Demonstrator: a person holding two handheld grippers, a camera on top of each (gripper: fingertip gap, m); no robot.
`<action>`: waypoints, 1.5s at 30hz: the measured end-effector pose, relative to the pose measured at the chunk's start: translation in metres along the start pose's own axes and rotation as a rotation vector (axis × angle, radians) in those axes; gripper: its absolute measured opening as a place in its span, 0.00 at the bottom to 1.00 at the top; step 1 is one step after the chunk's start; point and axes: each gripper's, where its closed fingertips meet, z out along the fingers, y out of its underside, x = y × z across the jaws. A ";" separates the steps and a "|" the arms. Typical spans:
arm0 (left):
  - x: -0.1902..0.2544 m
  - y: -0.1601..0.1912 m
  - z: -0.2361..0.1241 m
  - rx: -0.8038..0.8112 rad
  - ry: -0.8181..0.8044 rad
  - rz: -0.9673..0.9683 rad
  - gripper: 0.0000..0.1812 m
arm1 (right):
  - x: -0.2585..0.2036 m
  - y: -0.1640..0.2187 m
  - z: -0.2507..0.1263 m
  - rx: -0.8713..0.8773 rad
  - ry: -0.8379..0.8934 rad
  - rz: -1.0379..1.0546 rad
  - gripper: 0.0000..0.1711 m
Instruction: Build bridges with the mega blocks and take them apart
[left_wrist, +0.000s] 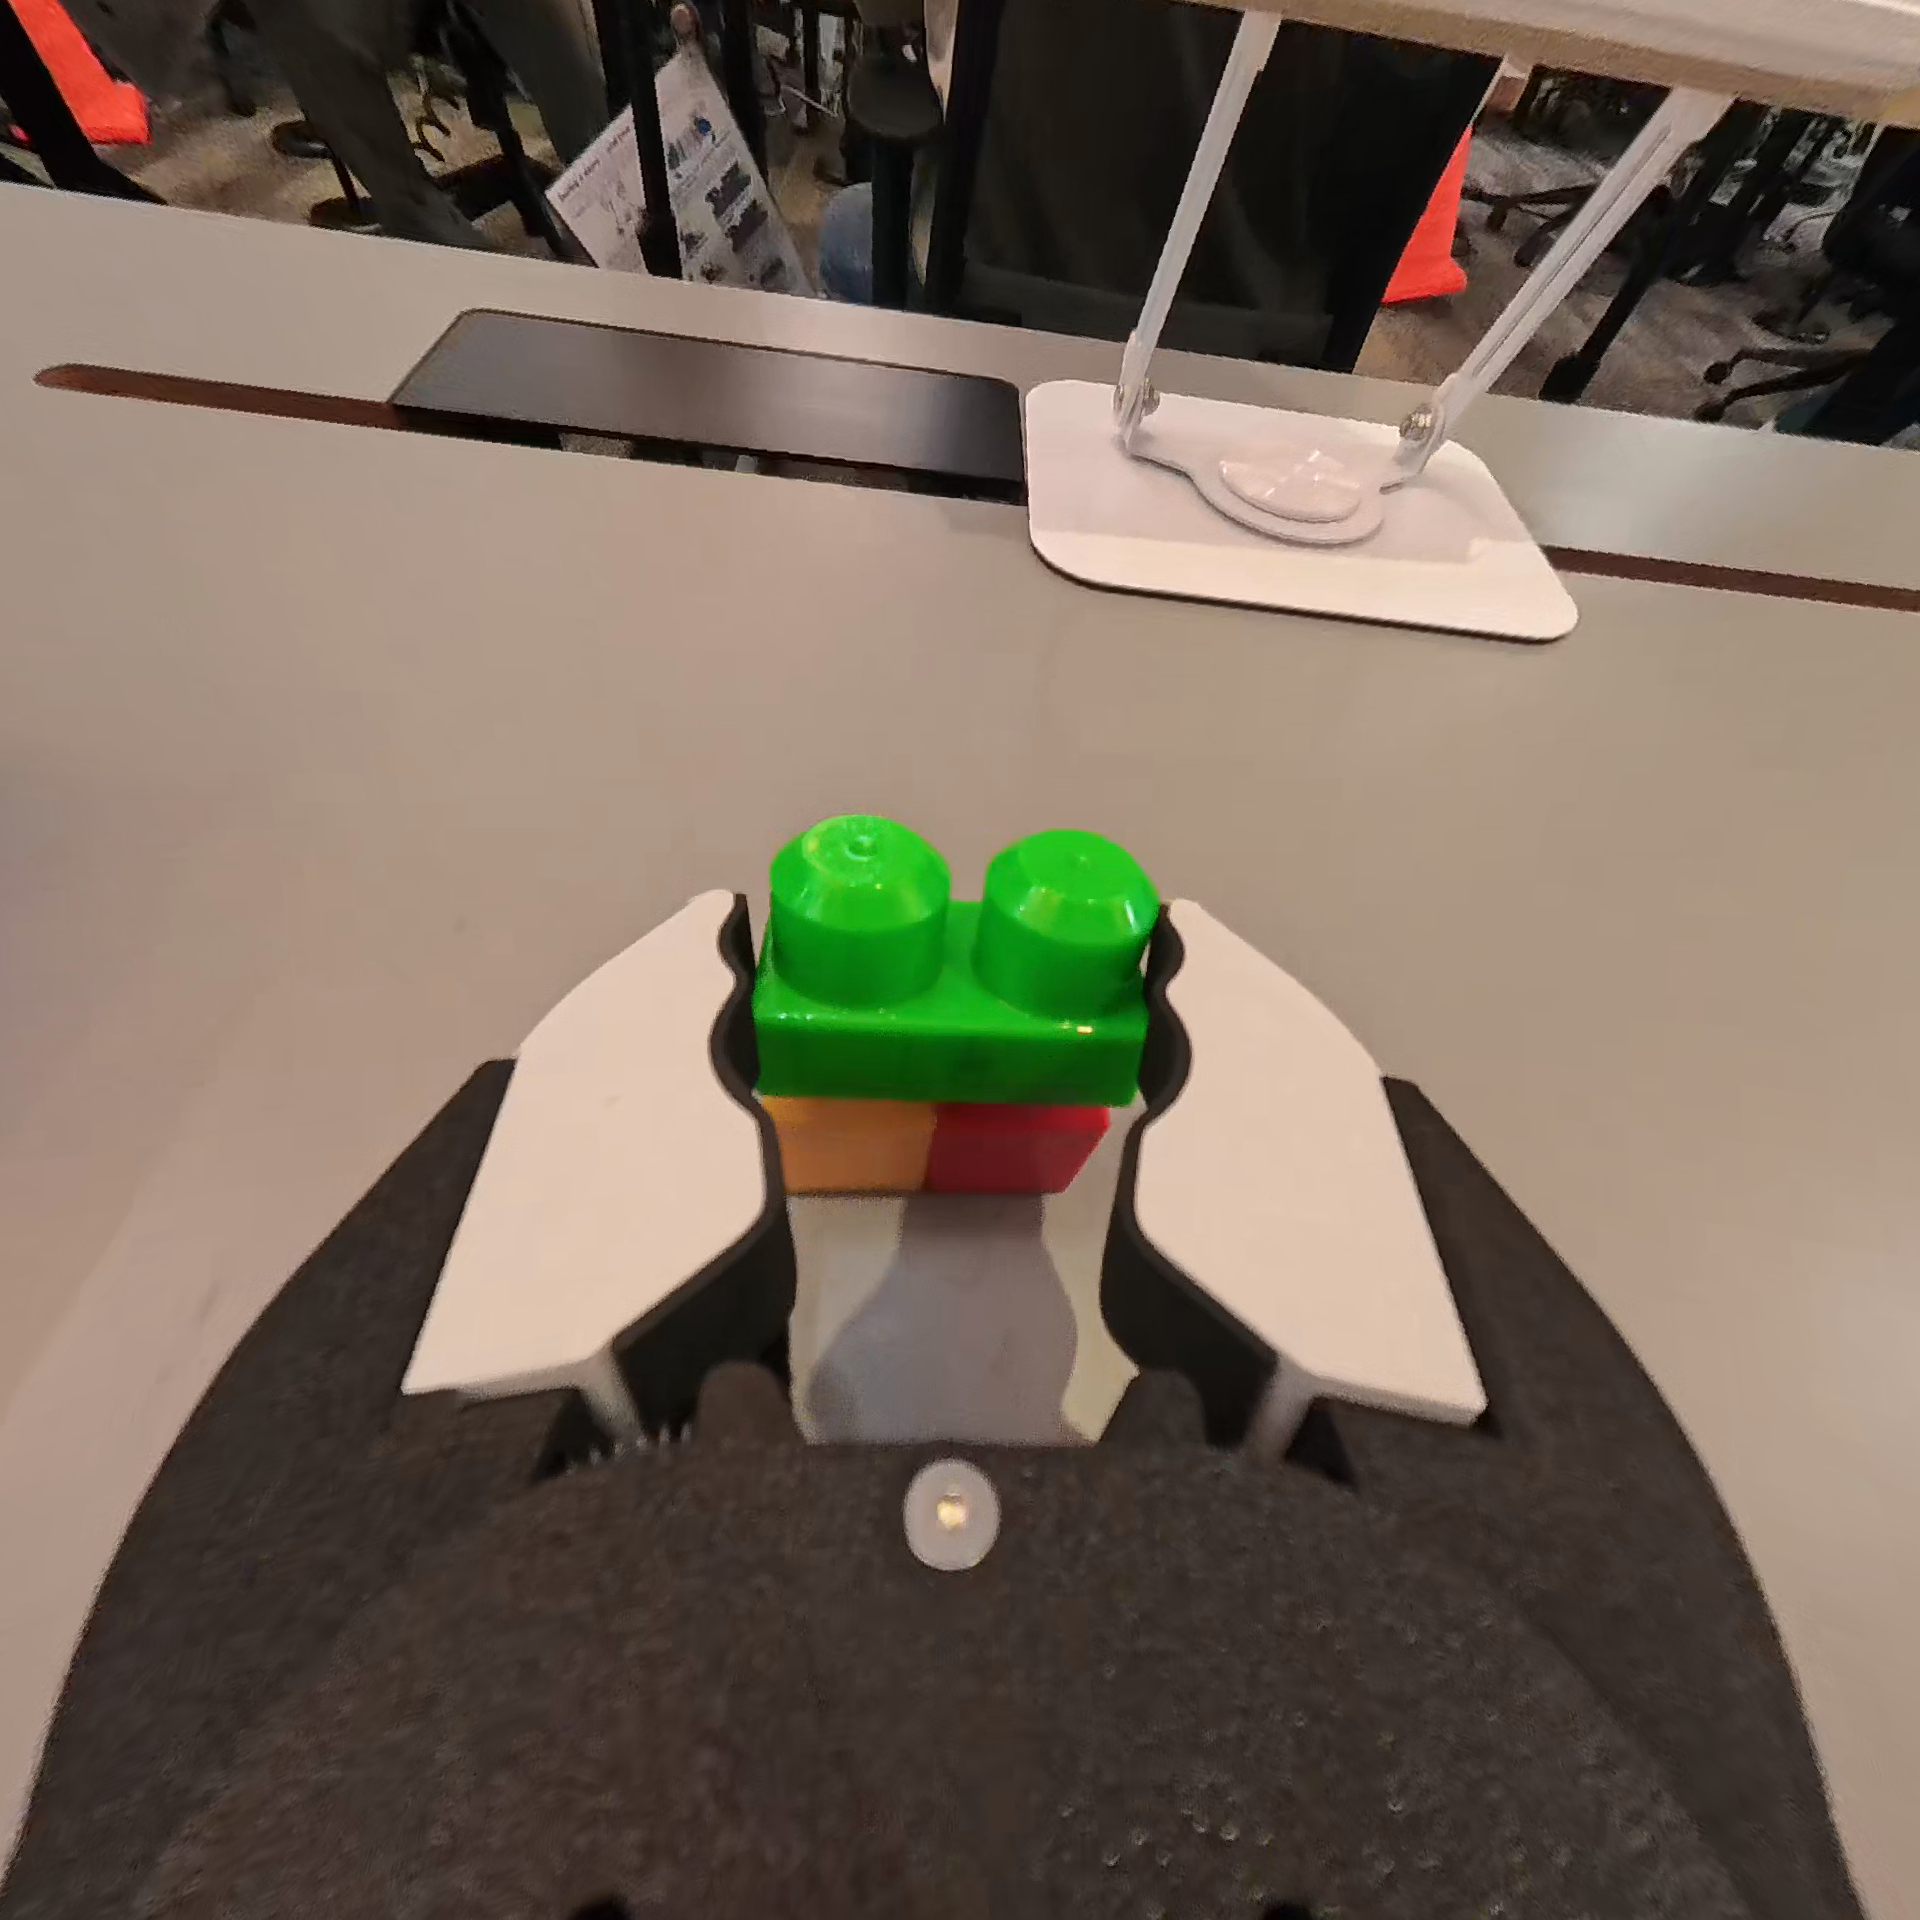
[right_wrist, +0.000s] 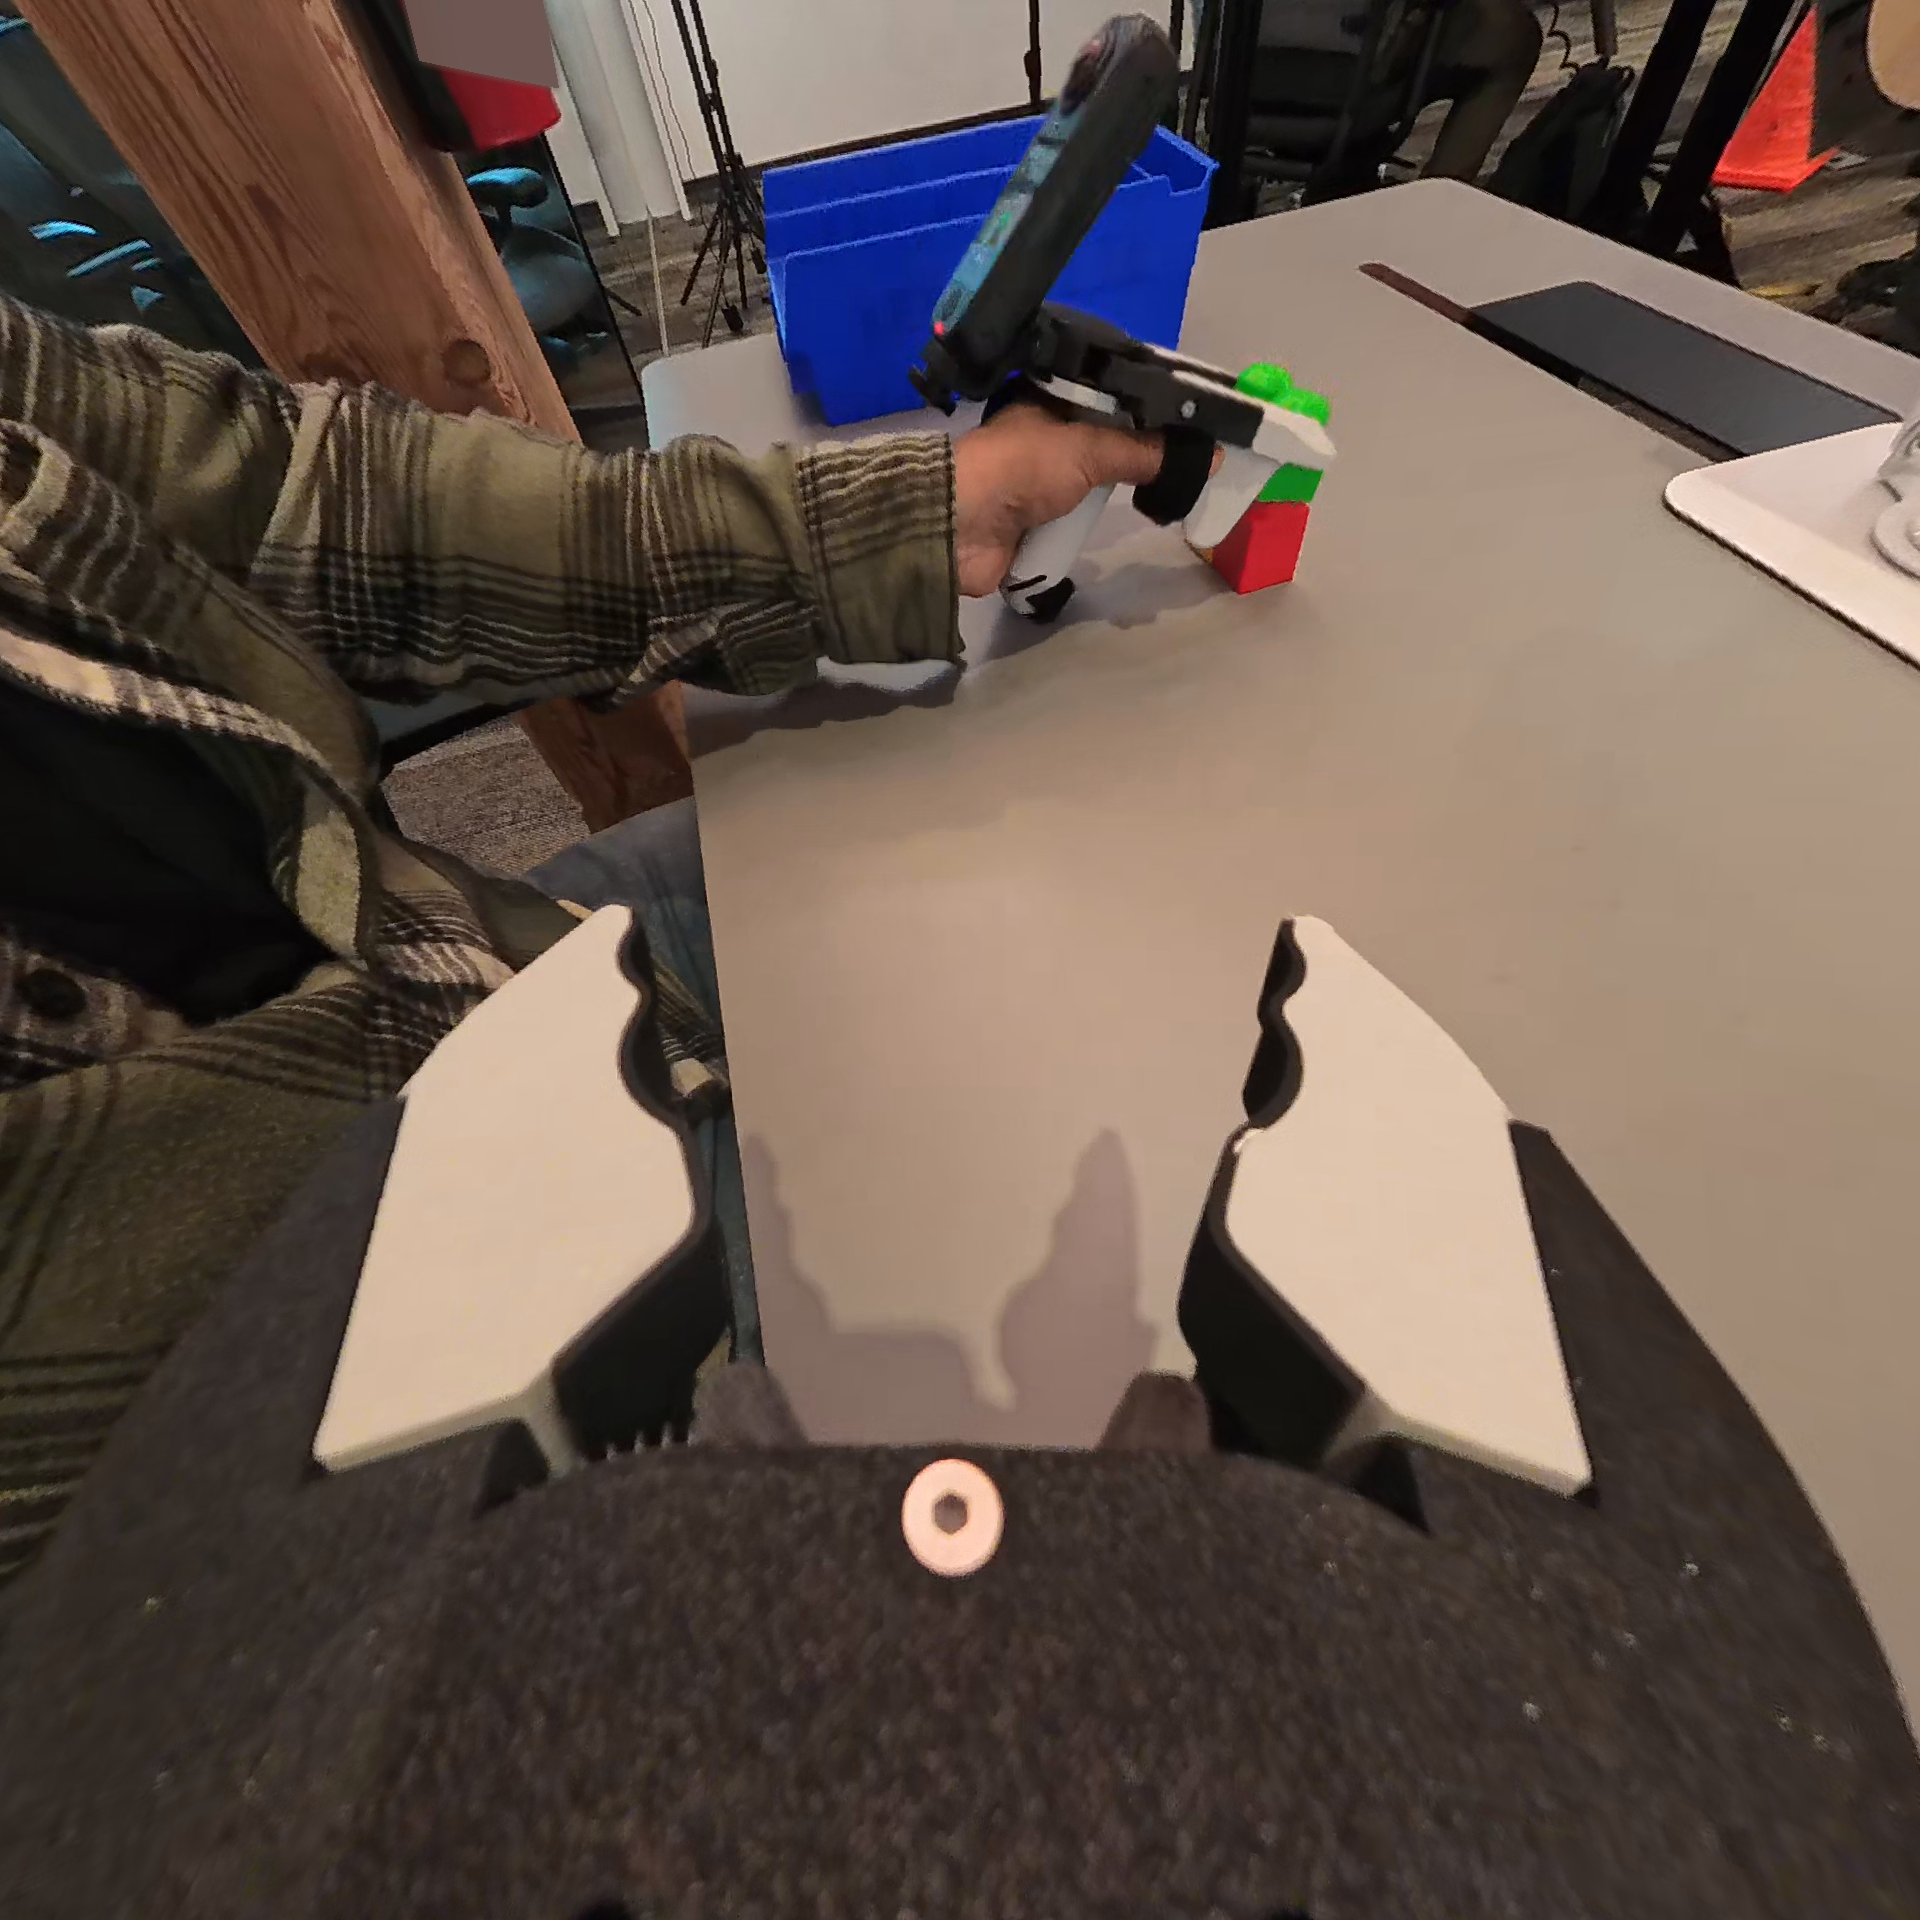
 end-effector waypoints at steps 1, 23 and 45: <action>0.000 0.000 0.000 -0.003 0.000 -0.001 0.40 | 0.000 -0.001 -0.001 0.001 0.003 -0.001 0.64; -0.001 0.005 -0.002 -0.033 0.058 -0.027 0.42 | 0.002 -0.012 0.005 -0.023 0.005 -0.031 0.67; 0.000 -0.005 -0.011 0.023 0.082 0.000 0.48 | -0.002 -0.015 0.010 -0.044 0.000 -0.045 0.67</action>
